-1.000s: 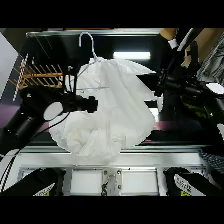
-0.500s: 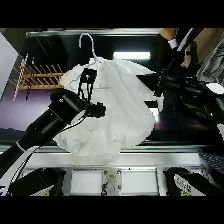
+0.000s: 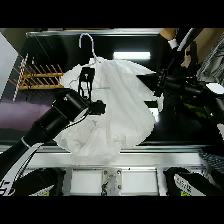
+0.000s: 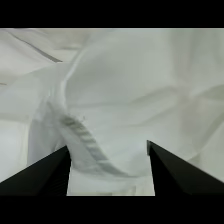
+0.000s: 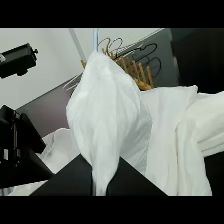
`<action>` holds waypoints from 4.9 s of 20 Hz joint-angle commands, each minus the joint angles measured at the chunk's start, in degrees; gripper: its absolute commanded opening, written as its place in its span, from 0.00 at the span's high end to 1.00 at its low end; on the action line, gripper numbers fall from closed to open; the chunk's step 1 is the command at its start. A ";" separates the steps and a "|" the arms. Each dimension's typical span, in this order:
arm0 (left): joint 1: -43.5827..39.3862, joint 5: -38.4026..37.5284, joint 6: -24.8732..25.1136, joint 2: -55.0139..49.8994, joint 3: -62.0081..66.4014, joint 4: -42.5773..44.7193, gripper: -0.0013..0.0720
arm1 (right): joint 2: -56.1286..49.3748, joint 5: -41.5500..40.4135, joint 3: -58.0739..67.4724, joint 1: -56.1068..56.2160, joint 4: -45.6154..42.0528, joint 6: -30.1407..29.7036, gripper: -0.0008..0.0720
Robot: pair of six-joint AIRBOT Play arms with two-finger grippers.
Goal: Fold the clothes and pants, and hang the long-sleeved shirts on hangers.
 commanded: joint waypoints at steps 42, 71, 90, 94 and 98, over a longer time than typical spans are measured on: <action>27.80 11.85 13.88 12.11 -9.42 -19.39 0.96 | 6.34 6.69 0.02 0.00 2.58 10.51 0.98; 37.27 14.84 18.29 12.28 -9.40 -19.34 0.96 | 6.71 5.35 0.02 -0.13 -5.64 9.86 0.98; 30.75 16.90 20.15 24.65 -9.35 -19.30 0.97 | 6.27 10.95 -16.68 -3.08 11.02 -5.46 0.98; 25.66 13.44 20.20 25.62 -2.14 -18.84 0.97 | 5.75 10.99 -16.79 0.81 10.80 -6.38 0.98; 18.60 7.89 22.01 21.77 7.54 -18.73 0.97 | 5.75 10.97 -16.76 1.95 14.38 -6.56 0.98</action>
